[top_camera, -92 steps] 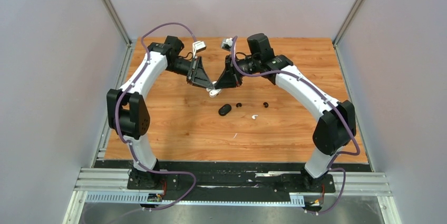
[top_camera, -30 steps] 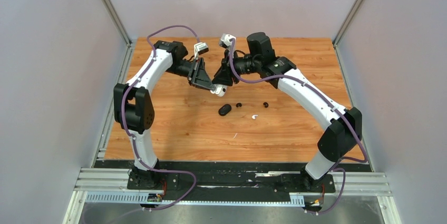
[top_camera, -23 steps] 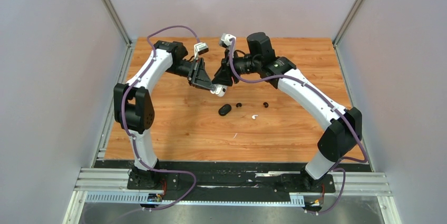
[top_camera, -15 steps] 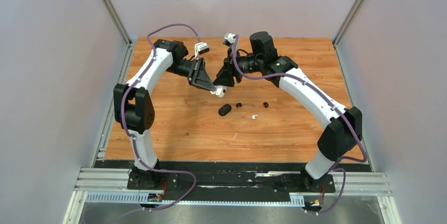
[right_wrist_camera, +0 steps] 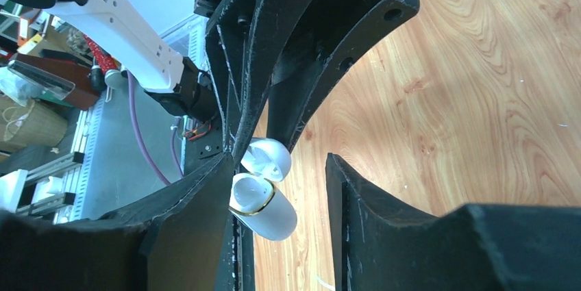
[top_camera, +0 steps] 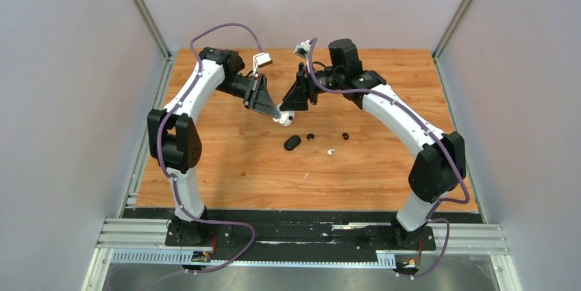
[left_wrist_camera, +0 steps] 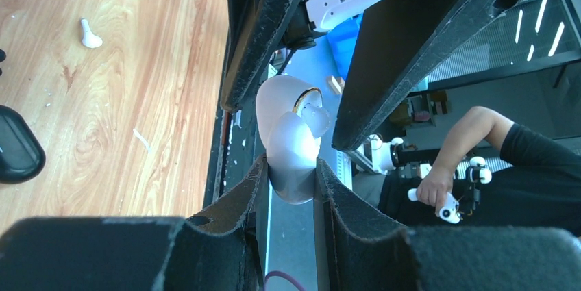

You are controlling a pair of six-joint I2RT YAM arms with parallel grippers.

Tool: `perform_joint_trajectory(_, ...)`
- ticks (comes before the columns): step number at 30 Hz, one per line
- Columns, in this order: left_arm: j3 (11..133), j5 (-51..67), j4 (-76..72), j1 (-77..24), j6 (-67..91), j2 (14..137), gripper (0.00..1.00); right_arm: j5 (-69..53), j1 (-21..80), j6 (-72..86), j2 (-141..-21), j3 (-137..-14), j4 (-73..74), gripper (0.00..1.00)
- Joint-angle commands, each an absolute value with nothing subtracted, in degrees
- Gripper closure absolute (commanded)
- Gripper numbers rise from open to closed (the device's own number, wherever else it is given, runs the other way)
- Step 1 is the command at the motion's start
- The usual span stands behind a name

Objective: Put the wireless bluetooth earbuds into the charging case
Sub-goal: Place the earbud in the charging case.

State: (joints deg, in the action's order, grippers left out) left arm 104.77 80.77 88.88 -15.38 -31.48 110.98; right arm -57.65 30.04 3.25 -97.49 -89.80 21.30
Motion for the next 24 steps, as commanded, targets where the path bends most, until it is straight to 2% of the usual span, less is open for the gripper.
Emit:
perform_joint_trajectory(1, 106.3, 80.8, 95.2, -15.7, -33.8, 110.5, 1.0, -61.3, 29.3, 7.8, -98.3, -92.4, 16.1, 0.48)
perform_joint_trajectory(4, 106.0, 78.5, 93.0, -15.8, -31.2, 110.1, 1.0, -62.0, 28.8, 9.8, -98.2, -94.1, 14.7, 0.45)
perform_joint_trajectory(9, 105.9, 74.6, 88.2, -15.8, -25.6, 109.2, 1.0, -61.6, 25.1, 9.3, -95.1, -92.7, 15.7, 0.46)
perform_joint_trajectory(16, 107.2, 62.5, 81.5, -15.9, -17.6, 106.6, 1.0, -50.9, 20.3, -12.2, -85.2, -83.0, 28.7, 0.49)
perform_joint_trajectory(20, 113.5, 54.9, 84.4, -16.7, -19.0, 107.5, 1.0, -47.3, 18.2, -13.3, -81.4, -76.8, 31.3, 0.54)
perform_joint_trajectory(24, 116.5, 51.1, 87.2, -17.6, -25.2, 109.0, 1.0, -53.4, 18.8, -12.2, -82.9, -76.8, 29.1, 0.56)
